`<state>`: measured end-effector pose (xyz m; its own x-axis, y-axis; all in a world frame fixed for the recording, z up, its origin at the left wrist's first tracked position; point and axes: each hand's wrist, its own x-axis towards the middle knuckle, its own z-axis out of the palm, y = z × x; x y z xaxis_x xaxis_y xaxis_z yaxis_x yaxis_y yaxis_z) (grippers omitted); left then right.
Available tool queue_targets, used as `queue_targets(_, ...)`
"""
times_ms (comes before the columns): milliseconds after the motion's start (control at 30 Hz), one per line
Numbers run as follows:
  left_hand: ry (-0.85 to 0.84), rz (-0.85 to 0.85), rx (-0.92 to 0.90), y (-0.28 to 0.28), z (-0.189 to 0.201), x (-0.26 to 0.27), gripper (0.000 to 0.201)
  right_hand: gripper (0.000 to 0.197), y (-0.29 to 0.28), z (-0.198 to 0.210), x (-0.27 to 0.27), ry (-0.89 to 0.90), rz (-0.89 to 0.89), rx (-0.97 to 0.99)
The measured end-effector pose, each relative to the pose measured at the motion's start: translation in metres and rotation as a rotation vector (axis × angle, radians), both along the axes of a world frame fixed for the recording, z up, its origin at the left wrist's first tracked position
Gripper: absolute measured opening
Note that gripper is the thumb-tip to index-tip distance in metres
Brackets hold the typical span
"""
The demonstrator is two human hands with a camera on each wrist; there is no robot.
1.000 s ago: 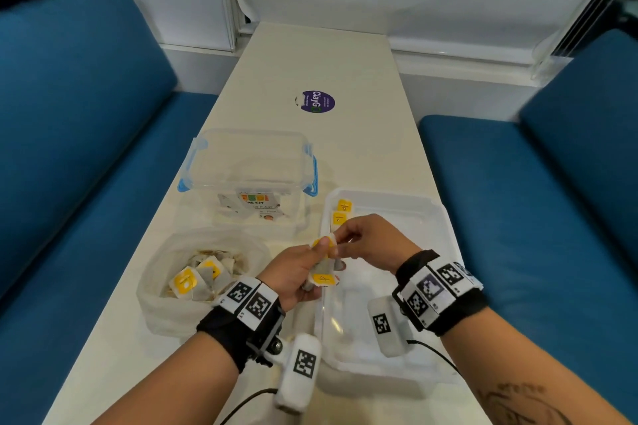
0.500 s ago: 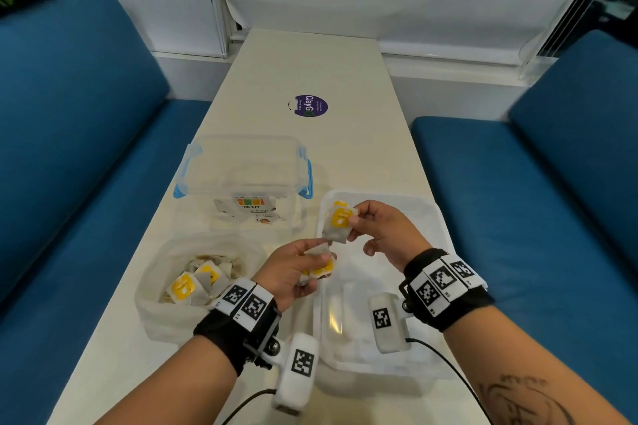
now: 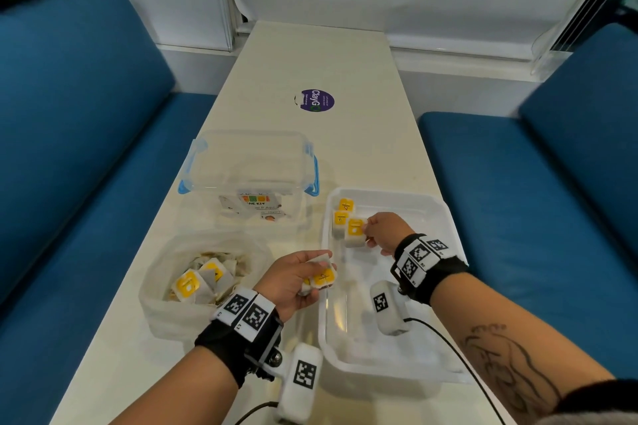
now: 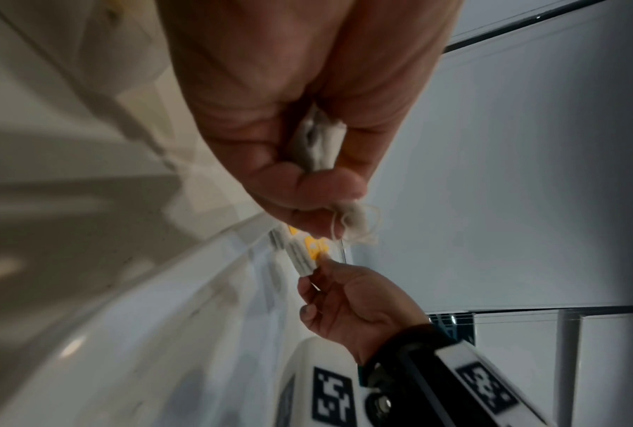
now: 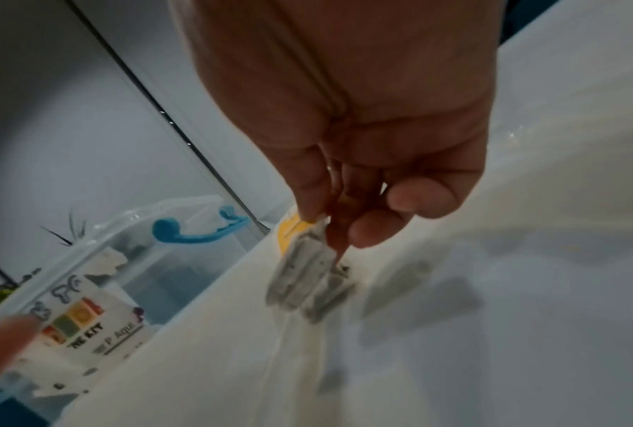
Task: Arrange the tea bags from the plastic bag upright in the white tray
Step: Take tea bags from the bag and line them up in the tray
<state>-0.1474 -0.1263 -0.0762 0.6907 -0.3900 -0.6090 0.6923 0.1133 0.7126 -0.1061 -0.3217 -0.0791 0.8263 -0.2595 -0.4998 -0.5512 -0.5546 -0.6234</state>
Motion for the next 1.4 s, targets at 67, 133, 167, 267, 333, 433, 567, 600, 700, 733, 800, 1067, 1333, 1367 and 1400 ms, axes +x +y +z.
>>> queue_targets(67,0.000,0.002,0.003,0.000,-0.001,0.000,0.015,0.025,0.004,-0.004,0.005,0.024,0.003,0.009)
queue_targets(133,0.003,0.004,0.005,0.000,-0.002,0.000,0.016,0.029,0.009,-0.006,0.008,0.045,0.001,0.020)
queue_targets(167,0.003,0.003,0.005,0.000,-0.002,0.000,0.017,0.030,0.012,-0.008,0.009,0.054,0.000,0.026)
queue_targets(267,-0.001,-0.005,0.005,0.000,-0.002,0.000,0.018,0.031,0.016,-0.014,0.015,0.058,-0.003,0.024)
queue_targets(333,-0.009,-0.015,0.007,0.001,-0.003,-0.001,0.020,0.031,0.017,-0.018,0.017,0.055,-0.017,0.012)
queue_targets(433,-0.023,-0.023,0.011,0.003,-0.004,-0.003,0.020,0.029,0.018,-0.026,0.022,0.051,-0.032,-0.011)
queue_targets(567,-0.036,-0.007,0.022,0.003,-0.005,-0.004,0.013,0.026,0.019,-0.028,0.022,0.006,-0.120,-0.104)
queue_targets(600,-0.044,-0.004,0.026,0.004,-0.004,-0.004,0.012,0.027,0.017,-0.025,0.020,-0.050,-0.146,-0.112)
queue_targets(700,-0.082,-0.001,0.046,0.003,-0.001,-0.004,0.011,0.020,0.009,0.001,0.006,-0.193,-0.166,-0.023)
queue_targets(733,-0.093,0.004,0.050,0.002,0.000,-0.003,0.011,0.020,0.008,0.012,-0.001,-0.193,-0.120,0.005)
queue_targets(800,-0.114,0.025,0.042,-0.001,0.002,-0.002,0.012,0.024,0.010,0.034,-0.019,-0.109,0.034,0.045)
queue_targets(1067,-0.165,0.093,-0.069,-0.016,0.014,0.002,0.017,0.025,0.045,0.050,-0.050,-0.027,0.223,0.215)
queue_targets(1333,-0.129,0.132,-0.046,-0.012,0.008,0.001,0.017,0.010,0.034,0.051,-0.053,-0.137,-0.061,0.285)
queue_targets(1367,-0.133,0.121,-0.037,-0.012,0.007,0.001,0.018,0.008,0.034,0.052,-0.054,-0.146,-0.079,0.308)
queue_targets(1400,-0.135,0.103,-0.028,-0.012,0.007,0.000,0.018,0.007,0.034,0.052,-0.054,-0.154,-0.083,0.329)
